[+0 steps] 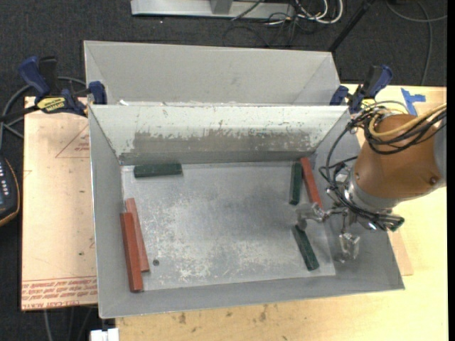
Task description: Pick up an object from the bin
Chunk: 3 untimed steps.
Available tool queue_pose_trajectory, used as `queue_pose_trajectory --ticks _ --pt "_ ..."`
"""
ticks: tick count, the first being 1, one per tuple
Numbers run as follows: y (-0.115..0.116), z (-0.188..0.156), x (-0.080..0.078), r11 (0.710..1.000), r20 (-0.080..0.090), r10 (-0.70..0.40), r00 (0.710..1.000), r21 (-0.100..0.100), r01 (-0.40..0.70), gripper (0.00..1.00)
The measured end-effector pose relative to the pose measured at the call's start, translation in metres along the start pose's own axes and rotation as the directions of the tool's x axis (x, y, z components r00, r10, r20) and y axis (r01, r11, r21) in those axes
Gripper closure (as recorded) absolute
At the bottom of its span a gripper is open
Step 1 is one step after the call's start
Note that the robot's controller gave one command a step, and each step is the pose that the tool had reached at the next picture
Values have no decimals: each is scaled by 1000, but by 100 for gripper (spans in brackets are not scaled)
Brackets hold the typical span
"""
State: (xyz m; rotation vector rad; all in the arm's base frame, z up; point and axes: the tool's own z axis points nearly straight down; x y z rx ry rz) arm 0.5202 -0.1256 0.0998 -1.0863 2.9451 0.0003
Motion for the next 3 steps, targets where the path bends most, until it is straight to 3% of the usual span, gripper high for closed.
queue_pose_trajectory --ticks 1,2,3 --pt "20 30 -18 992 1 -128 992 -3 128 0" --pt "10 30 -7 1000 1 5 1000 -2 -5 0" --pt "8 28 -7 1000 2 8 1000 1 -8 100"
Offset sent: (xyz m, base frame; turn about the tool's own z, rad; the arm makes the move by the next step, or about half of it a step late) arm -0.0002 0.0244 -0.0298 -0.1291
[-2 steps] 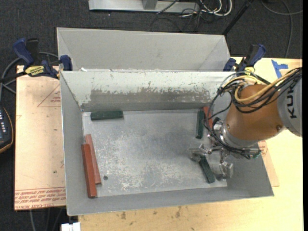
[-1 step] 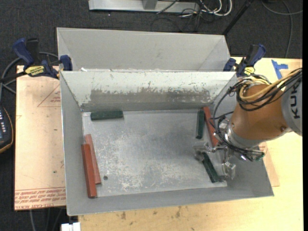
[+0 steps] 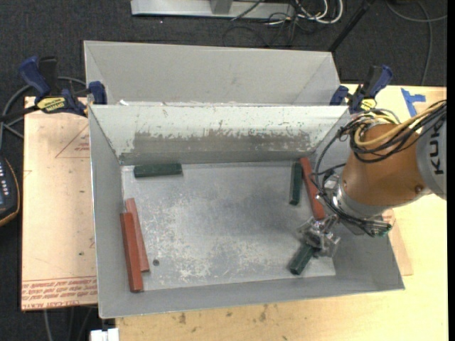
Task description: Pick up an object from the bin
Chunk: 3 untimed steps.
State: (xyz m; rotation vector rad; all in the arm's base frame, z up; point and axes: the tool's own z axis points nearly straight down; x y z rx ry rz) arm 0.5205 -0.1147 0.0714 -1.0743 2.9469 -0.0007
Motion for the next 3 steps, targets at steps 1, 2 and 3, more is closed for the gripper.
queue_pose_trajectory --ticks 1,2,3 --pt "-1 -41 -2 1000 1 2 1000 1 -2 100" --pt "-1 -68 -4 1000 0 3 1000 0 -3 100" --pt "-1 -87 -5 1000 0 5 1000 0 -5 100"
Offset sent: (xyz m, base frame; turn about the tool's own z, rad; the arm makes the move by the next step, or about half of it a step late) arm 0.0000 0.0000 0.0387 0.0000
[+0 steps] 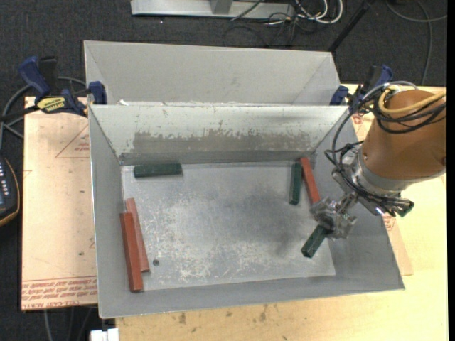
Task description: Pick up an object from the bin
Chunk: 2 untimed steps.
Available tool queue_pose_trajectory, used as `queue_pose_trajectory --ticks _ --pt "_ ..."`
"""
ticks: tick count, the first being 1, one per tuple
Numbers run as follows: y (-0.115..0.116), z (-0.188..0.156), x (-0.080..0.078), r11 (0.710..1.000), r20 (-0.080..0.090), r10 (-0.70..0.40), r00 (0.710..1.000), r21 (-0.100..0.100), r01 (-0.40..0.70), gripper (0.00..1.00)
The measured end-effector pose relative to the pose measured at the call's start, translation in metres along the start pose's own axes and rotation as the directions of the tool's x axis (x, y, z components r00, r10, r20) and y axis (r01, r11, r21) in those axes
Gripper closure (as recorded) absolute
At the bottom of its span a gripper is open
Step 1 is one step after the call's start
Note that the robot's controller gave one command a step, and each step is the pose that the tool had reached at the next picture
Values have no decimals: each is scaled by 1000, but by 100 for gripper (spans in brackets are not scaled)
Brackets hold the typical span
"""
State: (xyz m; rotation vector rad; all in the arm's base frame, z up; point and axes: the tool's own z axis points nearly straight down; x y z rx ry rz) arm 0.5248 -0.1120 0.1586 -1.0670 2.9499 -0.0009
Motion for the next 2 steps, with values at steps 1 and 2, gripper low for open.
queue_pose_trajectory --ticks 1,2 --pt "0 -2 -1 1000 -1 2 1000 -2 -2 100" --pt "0 -3 -2 1000 -2 4 1000 -3 -4 100"
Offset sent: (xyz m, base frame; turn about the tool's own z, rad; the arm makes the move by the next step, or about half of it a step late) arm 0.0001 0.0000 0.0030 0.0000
